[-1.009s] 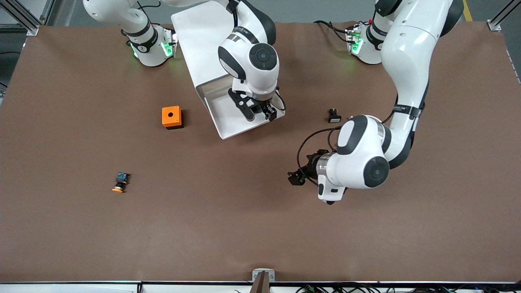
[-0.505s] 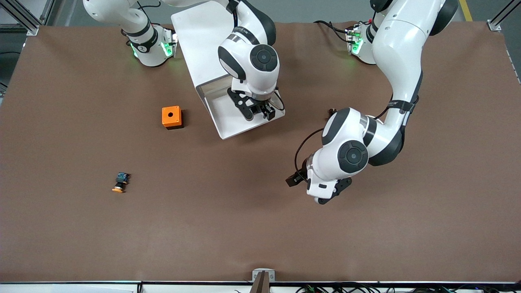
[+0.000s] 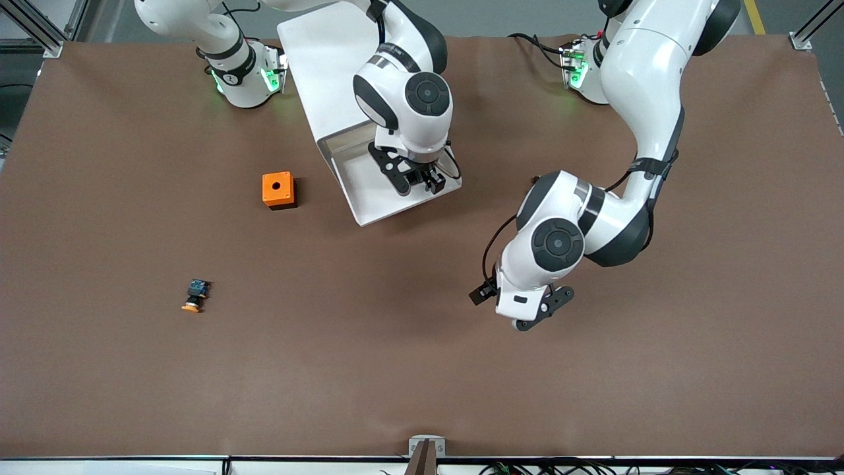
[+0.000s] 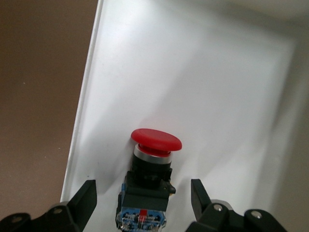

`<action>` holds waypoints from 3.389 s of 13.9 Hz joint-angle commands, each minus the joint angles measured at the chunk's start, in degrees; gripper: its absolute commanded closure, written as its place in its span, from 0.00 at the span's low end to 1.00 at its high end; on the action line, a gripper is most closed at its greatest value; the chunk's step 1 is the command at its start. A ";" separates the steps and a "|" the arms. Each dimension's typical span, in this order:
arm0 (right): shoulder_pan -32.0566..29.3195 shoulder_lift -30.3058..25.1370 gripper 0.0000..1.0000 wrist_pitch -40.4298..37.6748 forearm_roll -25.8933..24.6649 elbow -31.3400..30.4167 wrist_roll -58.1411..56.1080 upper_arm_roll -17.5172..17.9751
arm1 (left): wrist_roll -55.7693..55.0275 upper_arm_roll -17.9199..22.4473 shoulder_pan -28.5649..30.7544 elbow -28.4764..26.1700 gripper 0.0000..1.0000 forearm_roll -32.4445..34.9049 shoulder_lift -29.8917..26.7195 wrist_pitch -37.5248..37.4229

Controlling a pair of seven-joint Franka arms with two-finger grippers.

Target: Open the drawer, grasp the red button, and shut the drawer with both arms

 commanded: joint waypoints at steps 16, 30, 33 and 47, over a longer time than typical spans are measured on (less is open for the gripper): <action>-2.07 -1.10 1.00 -1.59 1.14 0.82 -0.52 -0.57 | -0.36 0.27 -1.05 -1.39 0.01 2.35 -0.73 0.48; -23.95 -13.05 1.00 -26.90 1.42 7.51 -41.10 -1.19 | -0.72 -0.08 -9.03 -2.10 0.01 1.82 -0.03 0.48; -28.70 -13.58 1.00 -26.48 -0.52 7.33 -52.60 -1.19 | -0.72 -0.17 -12.63 -2.10 0.01 1.47 0.41 0.48; -43.30 -8.66 1.00 8.04 -6.49 -10.84 -85.08 -1.19 | -0.45 -0.17 -20.46 -2.36 0.01 -10.91 1.11 0.39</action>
